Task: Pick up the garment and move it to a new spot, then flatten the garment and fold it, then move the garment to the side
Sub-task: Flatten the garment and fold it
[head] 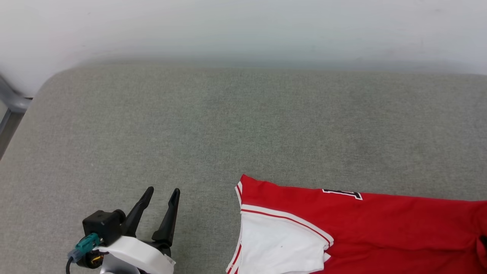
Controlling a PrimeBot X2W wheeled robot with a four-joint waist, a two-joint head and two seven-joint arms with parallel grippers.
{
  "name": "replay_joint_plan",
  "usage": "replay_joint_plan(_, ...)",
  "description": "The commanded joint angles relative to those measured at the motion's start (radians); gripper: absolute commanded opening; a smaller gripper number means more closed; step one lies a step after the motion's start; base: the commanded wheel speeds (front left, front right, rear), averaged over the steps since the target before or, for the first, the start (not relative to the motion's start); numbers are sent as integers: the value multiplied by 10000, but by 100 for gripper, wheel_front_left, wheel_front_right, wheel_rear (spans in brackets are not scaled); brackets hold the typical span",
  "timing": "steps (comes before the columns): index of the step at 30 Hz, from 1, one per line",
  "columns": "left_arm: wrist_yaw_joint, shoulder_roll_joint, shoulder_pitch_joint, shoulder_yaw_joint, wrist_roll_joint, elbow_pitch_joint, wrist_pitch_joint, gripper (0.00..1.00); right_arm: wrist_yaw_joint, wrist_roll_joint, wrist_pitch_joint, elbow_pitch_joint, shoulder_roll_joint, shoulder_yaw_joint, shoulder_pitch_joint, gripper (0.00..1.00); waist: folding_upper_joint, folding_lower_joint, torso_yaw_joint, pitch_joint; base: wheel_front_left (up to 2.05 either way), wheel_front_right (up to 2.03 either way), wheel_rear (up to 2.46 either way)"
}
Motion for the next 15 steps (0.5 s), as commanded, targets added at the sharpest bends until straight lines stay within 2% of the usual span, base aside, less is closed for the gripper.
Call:
replay_joint_plan(1, 41, -21, 143, 12, -43, -3, -70, 100, -17, 92, 55, -147, 53, 57, 143, 0, -1, 0, -61, -138, 0, 0, 0)
replay_joint_plan(9, 66, -80, 364, 65, -59, -55, -86, 100, -14, 345, 634, -1578, 264, 809, 652, 0, -1, 0, -198, -477, 0, 0, 0)
replay_joint_plan(15, 17, -85, 411, 21, -65, -54, -93, 100, -14, 429, 1405, -2749, 927, 1308, 694, 0, -1, 0, -234, -597, 0, 0, 0)
